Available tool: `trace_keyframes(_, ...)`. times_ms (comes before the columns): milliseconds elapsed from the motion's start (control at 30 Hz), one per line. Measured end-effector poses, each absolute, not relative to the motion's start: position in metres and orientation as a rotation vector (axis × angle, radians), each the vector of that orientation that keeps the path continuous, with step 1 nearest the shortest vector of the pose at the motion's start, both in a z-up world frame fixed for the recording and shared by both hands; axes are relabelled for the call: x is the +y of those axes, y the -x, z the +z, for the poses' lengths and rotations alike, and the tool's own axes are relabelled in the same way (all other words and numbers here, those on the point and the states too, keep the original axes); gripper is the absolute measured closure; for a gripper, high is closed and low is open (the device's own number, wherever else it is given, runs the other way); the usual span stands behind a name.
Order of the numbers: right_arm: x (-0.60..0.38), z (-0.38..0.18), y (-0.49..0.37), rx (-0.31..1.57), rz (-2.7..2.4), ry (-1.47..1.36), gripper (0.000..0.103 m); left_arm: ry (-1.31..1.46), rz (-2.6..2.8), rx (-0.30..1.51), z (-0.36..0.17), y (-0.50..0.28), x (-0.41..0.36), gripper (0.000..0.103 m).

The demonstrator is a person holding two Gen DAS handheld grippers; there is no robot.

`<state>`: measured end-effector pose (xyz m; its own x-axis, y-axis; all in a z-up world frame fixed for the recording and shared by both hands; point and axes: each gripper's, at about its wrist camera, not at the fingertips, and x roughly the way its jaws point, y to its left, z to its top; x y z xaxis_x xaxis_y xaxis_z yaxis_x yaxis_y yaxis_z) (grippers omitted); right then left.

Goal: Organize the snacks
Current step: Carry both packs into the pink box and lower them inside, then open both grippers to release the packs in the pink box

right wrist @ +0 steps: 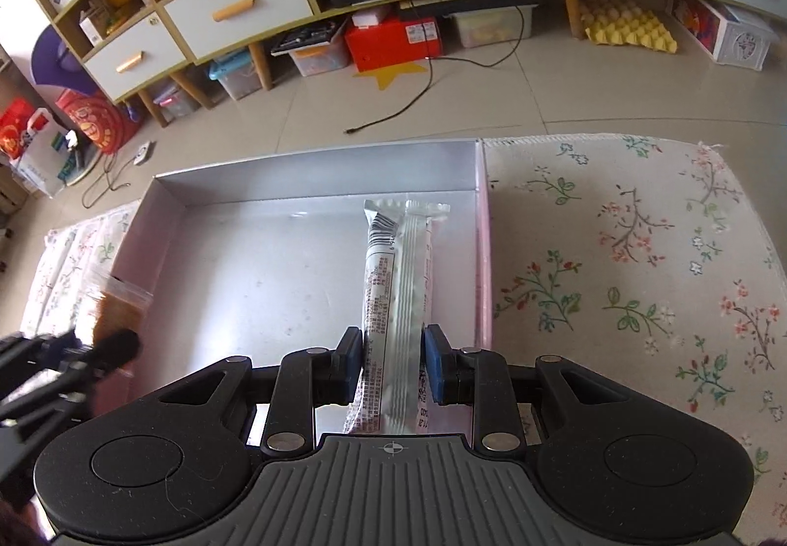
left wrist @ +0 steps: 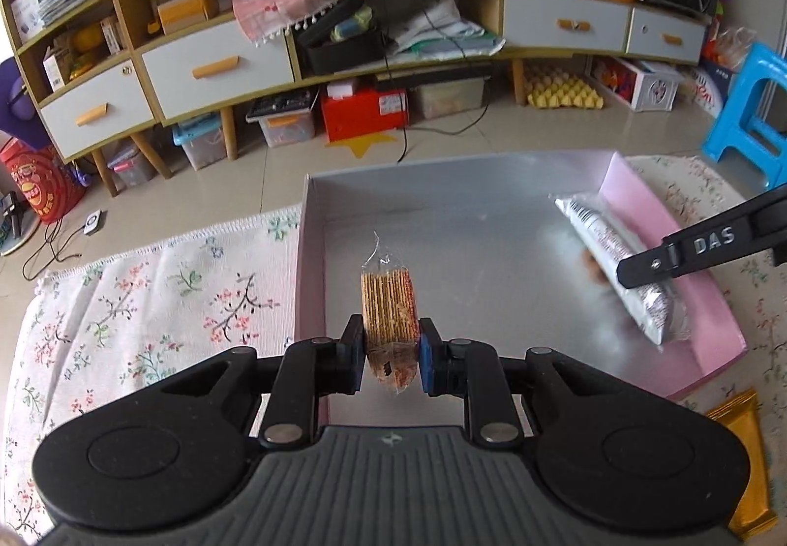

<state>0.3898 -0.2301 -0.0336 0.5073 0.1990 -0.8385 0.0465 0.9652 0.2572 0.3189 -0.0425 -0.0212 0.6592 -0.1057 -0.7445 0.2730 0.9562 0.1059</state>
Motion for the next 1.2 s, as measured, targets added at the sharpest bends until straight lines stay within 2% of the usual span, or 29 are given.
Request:
trace_keyframes(567, -0.22, -0.027, -0.388, 1.086, 0.082, -0.172, 0.073, -0.209, -0.228, 0.893, -0.012, -0.32, -0.024, 0.08)
trace_keyframes(667, -0.221, -0.022, -0.388, 1.096, 0.087, -0.166, 0.066, -0.207, -0.226, 0.889, -0.008, -0.318, -0.023, 0.079)
trace_keyframes(833, -0.226, -0.006, -0.385, 1.085, 0.079, -0.179, 0.065, -0.227, -0.188, 0.862, 0.002, -0.305, -0.024, 0.076)
trace_keyframes(867, -0.226, 0.001, -0.384, 1.075, 0.086, -0.183, 0.061, -0.223, -0.179, 0.85, 0.007, -0.3, -0.022, 0.075)
trace_keyframes(900, -0.226, 0.008, -0.381, 1.061, 0.091, -0.186, 0.056, -0.212, -0.169, 0.837, 0.011, -0.294, -0.02, 0.071)
trace_keyframes(1000, -0.224, 0.036, -0.371, 1.018, 0.118, -0.198, 0.053, -0.165, -0.126, 0.804, 0.019, -0.274, -0.01, 0.052)
trace_keyframes(1133, -0.224, 0.073, -0.35, 0.963, 0.134, -0.2, 0.043, -0.129, -0.053, 0.791, 0.033, -0.262, 0.003, 0.053)
trace_keyframes(1200, -0.227, 0.085, -0.332, 0.944, 0.134, -0.2, 0.039, -0.079, -0.041, 0.76, 0.047, -0.253, 0.009, 0.048)
